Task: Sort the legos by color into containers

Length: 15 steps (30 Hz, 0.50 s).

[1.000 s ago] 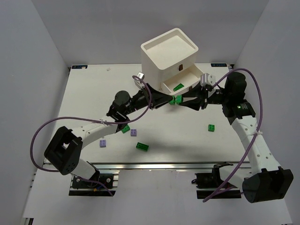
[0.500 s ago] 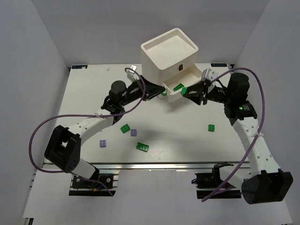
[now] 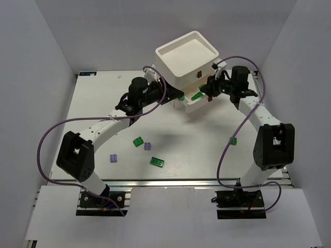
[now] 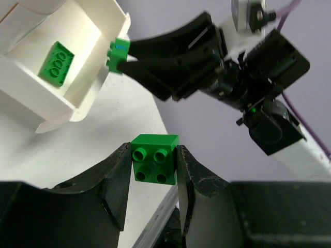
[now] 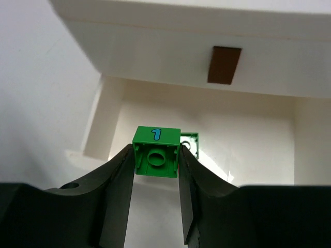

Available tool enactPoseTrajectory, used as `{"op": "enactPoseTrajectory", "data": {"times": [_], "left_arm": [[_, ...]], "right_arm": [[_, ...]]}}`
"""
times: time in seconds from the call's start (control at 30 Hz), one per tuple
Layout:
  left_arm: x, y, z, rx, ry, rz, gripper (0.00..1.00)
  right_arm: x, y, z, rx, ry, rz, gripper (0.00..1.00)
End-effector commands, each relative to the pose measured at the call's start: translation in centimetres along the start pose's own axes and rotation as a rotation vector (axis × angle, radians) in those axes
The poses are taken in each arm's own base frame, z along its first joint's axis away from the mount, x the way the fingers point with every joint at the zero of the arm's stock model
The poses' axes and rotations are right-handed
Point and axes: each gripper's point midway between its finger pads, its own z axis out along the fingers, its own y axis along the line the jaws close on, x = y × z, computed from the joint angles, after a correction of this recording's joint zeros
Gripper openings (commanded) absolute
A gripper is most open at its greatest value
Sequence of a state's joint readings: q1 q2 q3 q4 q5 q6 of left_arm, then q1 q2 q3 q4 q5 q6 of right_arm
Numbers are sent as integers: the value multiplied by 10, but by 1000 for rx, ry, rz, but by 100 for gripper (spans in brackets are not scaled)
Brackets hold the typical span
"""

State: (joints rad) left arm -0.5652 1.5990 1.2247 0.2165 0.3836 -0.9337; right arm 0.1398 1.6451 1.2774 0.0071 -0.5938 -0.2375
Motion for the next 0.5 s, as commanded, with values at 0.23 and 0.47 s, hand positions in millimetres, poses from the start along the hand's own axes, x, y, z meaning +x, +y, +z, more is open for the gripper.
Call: {"op": "enactPoseTrajectory", "data": {"times": [0.23, 0.47], "left_arm": [[-13, -6, 17, -24, -11, 102, 0], [-10, 17, 63, -45, 35, 118, 0]], "right_arm": [[-38, -35, 33, 44, -84, 6, 49], [-45, -26, 1, 50, -112, 19, 52]]}}
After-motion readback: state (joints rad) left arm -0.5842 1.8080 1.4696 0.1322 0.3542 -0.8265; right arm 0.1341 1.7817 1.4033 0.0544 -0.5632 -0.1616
